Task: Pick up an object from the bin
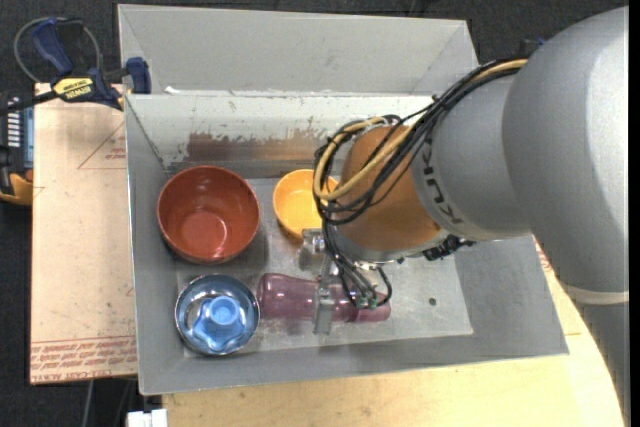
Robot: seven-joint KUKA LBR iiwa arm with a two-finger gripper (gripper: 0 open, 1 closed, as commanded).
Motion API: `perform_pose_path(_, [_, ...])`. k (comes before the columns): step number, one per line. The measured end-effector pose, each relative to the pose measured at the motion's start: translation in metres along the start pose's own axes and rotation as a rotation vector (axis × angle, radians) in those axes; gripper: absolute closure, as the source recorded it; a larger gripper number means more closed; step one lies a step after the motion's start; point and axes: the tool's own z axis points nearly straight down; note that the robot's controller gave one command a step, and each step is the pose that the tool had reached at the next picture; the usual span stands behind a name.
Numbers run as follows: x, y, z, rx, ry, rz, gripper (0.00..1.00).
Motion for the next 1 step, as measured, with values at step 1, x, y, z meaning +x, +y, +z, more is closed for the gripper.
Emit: perform_pose_path(1, [-0.0412, -0.0804, 0.0088, 0.001, 0.003, -0.056, 0.00])
